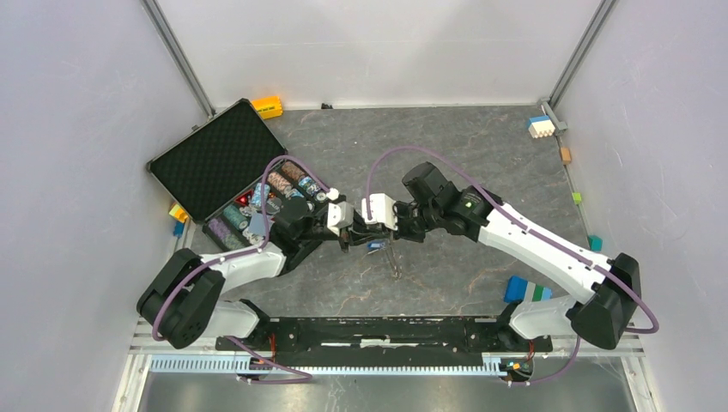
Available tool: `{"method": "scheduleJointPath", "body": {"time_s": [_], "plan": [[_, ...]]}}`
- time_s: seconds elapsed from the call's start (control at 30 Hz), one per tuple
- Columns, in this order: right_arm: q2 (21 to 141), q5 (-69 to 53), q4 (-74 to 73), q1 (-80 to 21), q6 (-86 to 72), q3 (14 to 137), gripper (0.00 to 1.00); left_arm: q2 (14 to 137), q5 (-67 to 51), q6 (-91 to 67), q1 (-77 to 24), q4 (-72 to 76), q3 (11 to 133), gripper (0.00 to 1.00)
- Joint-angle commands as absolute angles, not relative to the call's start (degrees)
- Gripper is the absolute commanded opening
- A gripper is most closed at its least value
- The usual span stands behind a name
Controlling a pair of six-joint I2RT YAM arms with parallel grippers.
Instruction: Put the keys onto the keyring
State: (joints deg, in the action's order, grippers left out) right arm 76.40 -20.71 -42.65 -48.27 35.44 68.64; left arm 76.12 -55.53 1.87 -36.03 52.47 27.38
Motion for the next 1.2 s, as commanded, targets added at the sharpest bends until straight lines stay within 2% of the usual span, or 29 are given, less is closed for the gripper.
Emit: {"method": "scheduleJointPath", "body": {"time_s": [0.0, 0.13, 0.23, 0.33, 0.53, 0.87, 1.03, 1.17], "plan": [[72.1, -20.5, -36.7, -48.3, 35.6, 67.0, 0.17, 75.7, -57.4, -0.3, -36.2, 63.0, 25.4, 0.02], [69.6, -22.3, -35.4, -47.6, 35.6, 64.7, 0.31, 75.6, -58.0, -3.6, -35.7, 67.3, 25.0, 0.02], [67.1, -23.9, -33.9, -46.3, 35.8, 62.4, 0.46, 75.7, -58.6, -7.2, -34.7, 71.5, 24.4, 0.02], [63.8, -27.8, -31.4, -43.9, 36.0, 59.5, 0.54, 76.1, -59.4, -10.9, -33.7, 76.7, 23.9, 0.02], [61.1, -36.1, -28.8, -41.4, 36.4, 56.9, 0.53, 78.5, -61.7, -16.7, -33.5, 85.2, 23.7, 0.02], [64.2, -46.7, -26.3, -41.3, 36.3, 55.1, 0.53, 77.3, -61.1, -17.9, -33.6, 85.3, 23.8, 0.02], [65.6, -47.4, -24.3, -41.4, 35.8, 53.7, 0.53, 77.2, -61.0, -18.7, -33.7, 86.1, 23.8, 0.02], [66.3, -46.0, -22.3, -41.4, 34.5, 53.2, 0.45, 77.4, -61.0, -19.4, -33.8, 87.1, 23.8, 0.02]]}}
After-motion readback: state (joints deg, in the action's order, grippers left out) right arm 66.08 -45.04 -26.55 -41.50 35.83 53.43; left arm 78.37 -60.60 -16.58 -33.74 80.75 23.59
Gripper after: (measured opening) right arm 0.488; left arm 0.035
